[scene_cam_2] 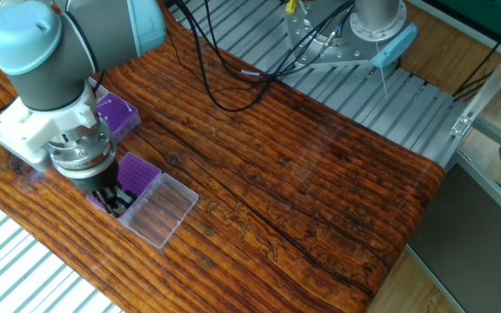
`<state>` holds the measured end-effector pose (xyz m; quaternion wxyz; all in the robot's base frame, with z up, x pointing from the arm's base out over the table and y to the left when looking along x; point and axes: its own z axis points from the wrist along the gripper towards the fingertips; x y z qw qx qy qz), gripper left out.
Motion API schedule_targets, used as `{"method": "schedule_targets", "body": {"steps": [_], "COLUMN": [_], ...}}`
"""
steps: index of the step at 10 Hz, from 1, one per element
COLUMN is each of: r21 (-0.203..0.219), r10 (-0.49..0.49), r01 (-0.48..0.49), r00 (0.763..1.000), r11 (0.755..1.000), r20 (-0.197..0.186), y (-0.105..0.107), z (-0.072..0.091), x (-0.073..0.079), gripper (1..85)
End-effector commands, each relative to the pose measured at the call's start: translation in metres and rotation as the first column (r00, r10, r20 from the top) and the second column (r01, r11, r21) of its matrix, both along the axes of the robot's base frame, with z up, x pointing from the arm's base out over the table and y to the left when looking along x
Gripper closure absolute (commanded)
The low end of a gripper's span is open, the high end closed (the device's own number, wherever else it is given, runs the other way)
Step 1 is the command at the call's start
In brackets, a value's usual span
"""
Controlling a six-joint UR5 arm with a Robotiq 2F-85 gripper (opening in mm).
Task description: Transfer all small pipette tips from one holder to another
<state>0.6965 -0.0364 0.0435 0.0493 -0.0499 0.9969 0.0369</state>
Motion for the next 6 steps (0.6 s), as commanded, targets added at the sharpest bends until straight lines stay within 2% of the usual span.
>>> {"method": "schedule_targets", "body": {"steps": [1, 2, 3, 5, 6], "r21": [0.012, 0.015, 0.025, 0.026, 0.019], "r10": [0.005, -0.014, -0.048, -0.048, -0.038], "r01": [-0.005, 0.014, 0.048, 0.048, 0.038], "r00": [1.000, 1.000, 0.999, 0.999, 0.999], "r11": [1.000, 1.000, 0.999, 0.998, 0.999], "r20": [0.004, 0.006, 0.011, -0.001, -0.015], "y": [-0.004, 0.001, 0.010, 0.007, -0.003], "z": [0.001, 0.000, 0.000, 0.005, 0.009], "x": [0.000, 0.001, 0.003, 0.002, -0.001], "gripper": [65.3, 67.3, 76.0, 80.7, 81.7]}}
